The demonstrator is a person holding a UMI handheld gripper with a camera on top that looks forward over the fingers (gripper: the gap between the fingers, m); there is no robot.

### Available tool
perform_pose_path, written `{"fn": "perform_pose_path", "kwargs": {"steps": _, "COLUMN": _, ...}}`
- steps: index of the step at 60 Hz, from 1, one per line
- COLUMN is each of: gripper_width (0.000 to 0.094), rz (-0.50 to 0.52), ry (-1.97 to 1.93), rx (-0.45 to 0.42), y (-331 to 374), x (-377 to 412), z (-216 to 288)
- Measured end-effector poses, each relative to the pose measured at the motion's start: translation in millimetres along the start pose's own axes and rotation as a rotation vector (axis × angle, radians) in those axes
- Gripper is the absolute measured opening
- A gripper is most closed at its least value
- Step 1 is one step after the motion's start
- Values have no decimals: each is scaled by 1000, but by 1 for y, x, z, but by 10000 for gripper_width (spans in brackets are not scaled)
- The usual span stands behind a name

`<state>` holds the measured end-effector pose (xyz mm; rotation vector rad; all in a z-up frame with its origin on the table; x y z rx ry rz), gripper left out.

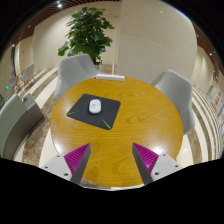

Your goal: Arrange mouse

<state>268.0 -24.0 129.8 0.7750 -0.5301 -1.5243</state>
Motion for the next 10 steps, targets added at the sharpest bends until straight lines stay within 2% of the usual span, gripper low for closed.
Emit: {"fn": "perform_pose_path", "kwargs": {"steps": 10, "gripper_width": 865, "rz": -23, "ry": 5, "rx": 4, "y": 11, "x": 3, "z": -20}}
Point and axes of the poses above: the point between the fingertips, and its own axes, seen from behind it with the camera up: x to the left, z up, y backward, against the way the camera looks, the point moved 2 cm from there along y, backward, against the way the camera looks, and after that the axes turned 9 degrees about -z, right-handed, at the moved point
